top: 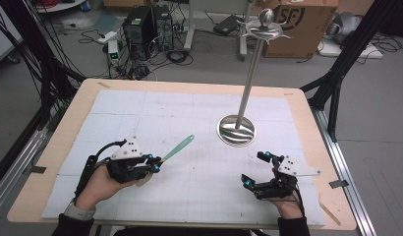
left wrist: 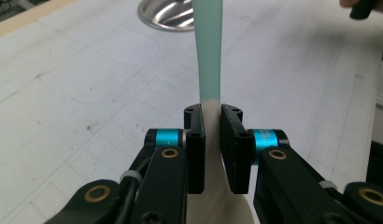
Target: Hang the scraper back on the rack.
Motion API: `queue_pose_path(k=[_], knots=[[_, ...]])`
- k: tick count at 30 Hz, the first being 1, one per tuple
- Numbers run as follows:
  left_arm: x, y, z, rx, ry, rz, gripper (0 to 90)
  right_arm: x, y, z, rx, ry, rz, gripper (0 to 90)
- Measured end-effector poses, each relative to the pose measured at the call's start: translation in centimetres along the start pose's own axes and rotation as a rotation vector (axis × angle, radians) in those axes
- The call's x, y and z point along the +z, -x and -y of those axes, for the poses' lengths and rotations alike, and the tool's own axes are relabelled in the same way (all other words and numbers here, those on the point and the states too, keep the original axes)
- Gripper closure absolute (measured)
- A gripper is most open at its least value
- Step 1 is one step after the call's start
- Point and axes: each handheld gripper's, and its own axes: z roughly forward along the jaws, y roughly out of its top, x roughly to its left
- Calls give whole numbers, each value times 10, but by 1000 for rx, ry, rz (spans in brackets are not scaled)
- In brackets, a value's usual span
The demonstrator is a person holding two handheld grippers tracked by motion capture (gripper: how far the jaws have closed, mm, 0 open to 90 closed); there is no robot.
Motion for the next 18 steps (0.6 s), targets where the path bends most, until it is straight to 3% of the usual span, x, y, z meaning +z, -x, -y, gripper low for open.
queue_pose_path(k=[5,18], knots=[[2,-1,-8,-27,64,1,806,0,0,0,0,2,0,2],[9,-5,-39,-31,194,-21,806,-1,0,-1,-7,11,1,2]])
